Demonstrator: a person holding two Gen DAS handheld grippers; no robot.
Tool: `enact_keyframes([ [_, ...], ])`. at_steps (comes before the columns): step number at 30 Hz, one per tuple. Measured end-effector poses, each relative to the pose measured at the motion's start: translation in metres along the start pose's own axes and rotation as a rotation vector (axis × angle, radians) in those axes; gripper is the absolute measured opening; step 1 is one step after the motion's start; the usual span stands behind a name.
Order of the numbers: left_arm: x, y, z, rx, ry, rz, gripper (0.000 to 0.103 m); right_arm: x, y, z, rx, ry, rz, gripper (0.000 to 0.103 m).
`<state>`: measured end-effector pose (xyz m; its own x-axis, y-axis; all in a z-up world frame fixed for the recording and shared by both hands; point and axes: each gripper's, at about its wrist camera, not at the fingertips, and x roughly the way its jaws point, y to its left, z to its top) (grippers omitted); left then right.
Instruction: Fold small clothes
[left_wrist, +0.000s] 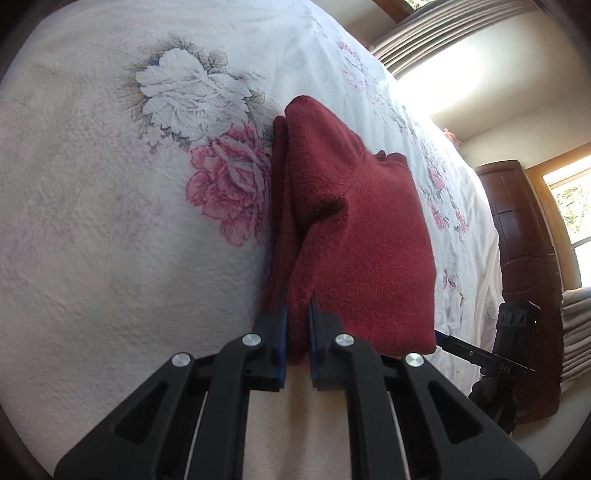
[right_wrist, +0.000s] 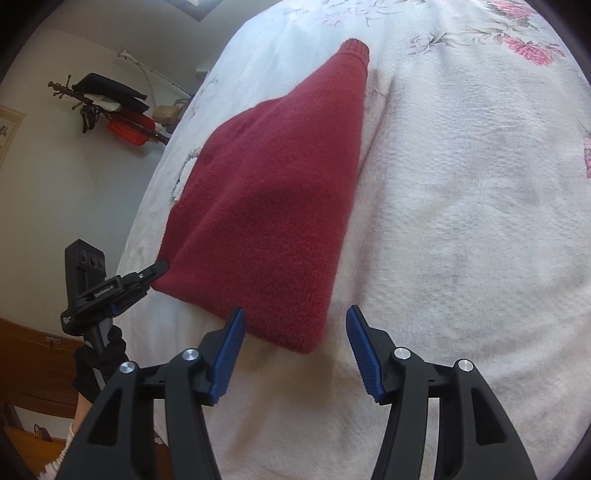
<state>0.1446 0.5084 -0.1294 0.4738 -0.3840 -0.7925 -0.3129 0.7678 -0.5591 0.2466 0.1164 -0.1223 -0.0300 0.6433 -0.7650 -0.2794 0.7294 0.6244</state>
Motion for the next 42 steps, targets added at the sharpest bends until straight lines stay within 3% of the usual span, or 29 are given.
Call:
enact_keyframes([
  [2, 0.006, -0.001, 0.0, 0.023, -0.005, 0.024, 0.007, 0.01, -0.002, 0.001, 0.018, 0.023, 0.02, 0.055],
  [4, 0.011, -0.002, 0.001, 0.048, 0.0, 0.043, 0.008, 0.015, -0.002, -0.001, 0.009, 0.023, 0.008, 0.03],
  [10, 0.022, 0.003, 0.0, 0.058, 0.012, 0.065, 0.013, 0.022, -0.01, -0.01, -0.003, 0.023, -0.036, 0.022],
  [13, 0.025, 0.005, 0.0, 0.054, 0.009, 0.075, 0.016, 0.027, -0.013, -0.013, 0.002, 0.024, -0.046, 0.021],
  [15, 0.028, 0.005, 0.0, 0.052, 0.015, 0.096, 0.03, 0.029, -0.016, -0.014, 0.013, 0.026, -0.044, 0.021],
  [19, 0.022, 0.003, 0.003, 0.019, 0.021, 0.076, 0.034, 0.028, -0.017, -0.01, 0.022, 0.043, -0.032, 0.023],
  [20, 0.016, 0.002, 0.005, 0.019, 0.018, 0.071, 0.038, 0.023, -0.015, -0.008, 0.003, 0.043, -0.035, 0.025],
  [22, 0.004, -0.004, 0.01, 0.038, 0.002, 0.071, 0.046, 0.012, -0.008, -0.004, -0.031, 0.037, -0.052, 0.043],
  [23, -0.002, -0.008, 0.014, 0.053, -0.016, 0.074, 0.05, 0.005, -0.006, -0.004, -0.052, 0.019, -0.062, 0.047],
  [27, -0.014, -0.024, 0.051, 0.093, -0.1, 0.085, 0.06, -0.015, 0.002, 0.008, -0.113, -0.034, -0.107, 0.05],
  [30, -0.002, -0.036, 0.086, 0.07, -0.102, 0.056, 0.061, -0.014, 0.004, 0.016, -0.113, -0.039, -0.114, 0.05],
  [35, 0.048, -0.044, 0.12, 0.019, -0.021, 0.08, 0.058, -0.004, 0.005, 0.019, -0.11, -0.034, -0.116, 0.05],
  [37, 0.063, -0.043, 0.124, 0.001, 0.006, 0.07, 0.034, 0.0, 0.004, 0.017, -0.11, -0.031, -0.115, 0.05],
  [38, 0.066, -0.043, 0.125, 0.005, 0.004, 0.074, 0.007, 0.002, 0.002, 0.016, -0.111, -0.027, -0.118, 0.05],
  [42, 0.065, -0.032, 0.121, -0.01, -0.026, 0.111, 0.009, 0.006, -0.003, 0.014, -0.108, -0.024, -0.114, 0.05],
])
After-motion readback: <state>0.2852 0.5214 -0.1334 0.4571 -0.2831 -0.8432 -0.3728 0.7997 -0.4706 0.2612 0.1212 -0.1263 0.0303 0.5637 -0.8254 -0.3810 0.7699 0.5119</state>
